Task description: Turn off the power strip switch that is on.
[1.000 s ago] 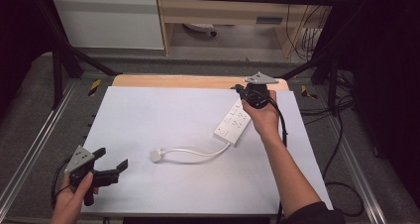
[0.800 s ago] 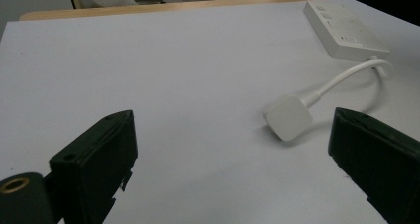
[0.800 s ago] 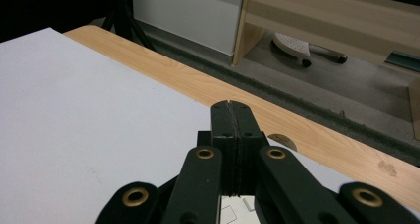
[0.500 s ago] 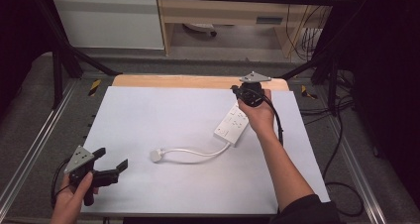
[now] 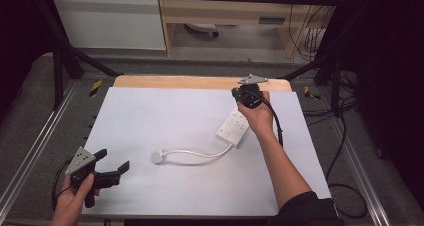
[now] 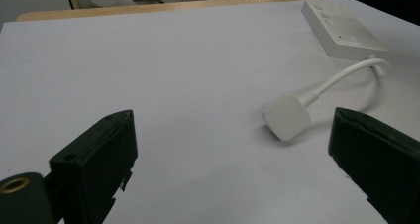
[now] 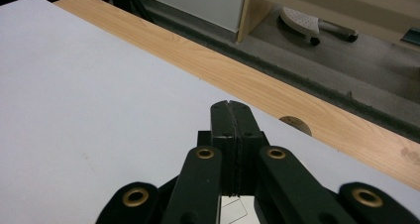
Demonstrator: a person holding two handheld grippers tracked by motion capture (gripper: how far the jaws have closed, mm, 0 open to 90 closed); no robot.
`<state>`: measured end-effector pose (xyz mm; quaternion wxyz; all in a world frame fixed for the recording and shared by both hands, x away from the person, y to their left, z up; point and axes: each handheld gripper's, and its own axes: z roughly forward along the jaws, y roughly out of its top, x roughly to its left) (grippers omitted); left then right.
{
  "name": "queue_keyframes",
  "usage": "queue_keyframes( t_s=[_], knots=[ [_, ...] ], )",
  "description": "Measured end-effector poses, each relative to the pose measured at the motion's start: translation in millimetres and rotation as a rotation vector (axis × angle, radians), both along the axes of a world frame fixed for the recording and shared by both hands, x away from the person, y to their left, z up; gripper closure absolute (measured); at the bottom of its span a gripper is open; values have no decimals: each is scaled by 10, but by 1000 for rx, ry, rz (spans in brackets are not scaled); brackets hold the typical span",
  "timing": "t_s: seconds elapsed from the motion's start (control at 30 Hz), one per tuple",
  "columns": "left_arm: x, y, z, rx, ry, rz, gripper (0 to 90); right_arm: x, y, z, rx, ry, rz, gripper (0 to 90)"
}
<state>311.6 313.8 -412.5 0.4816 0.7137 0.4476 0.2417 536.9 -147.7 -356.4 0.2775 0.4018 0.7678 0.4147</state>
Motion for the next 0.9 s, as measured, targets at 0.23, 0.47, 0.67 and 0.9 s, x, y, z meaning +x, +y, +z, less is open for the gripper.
queue_keyframes(
  t_s=[0.23,0.47,0.67,0.9],
  knots=[
    [0,1,0,2,1,1,48,41,-12,-69,-15,21,-15,900],
    [0,5,-1,0,1,2,48,62,-21,-117,-15,41,-17,900],
    [-1,4,0,0,1,0,48,69,-25,-160,-21,51,-16,900],
    [-3,5,1,1,1,1,48,65,-26,-199,-25,65,-13,900]
  ],
)
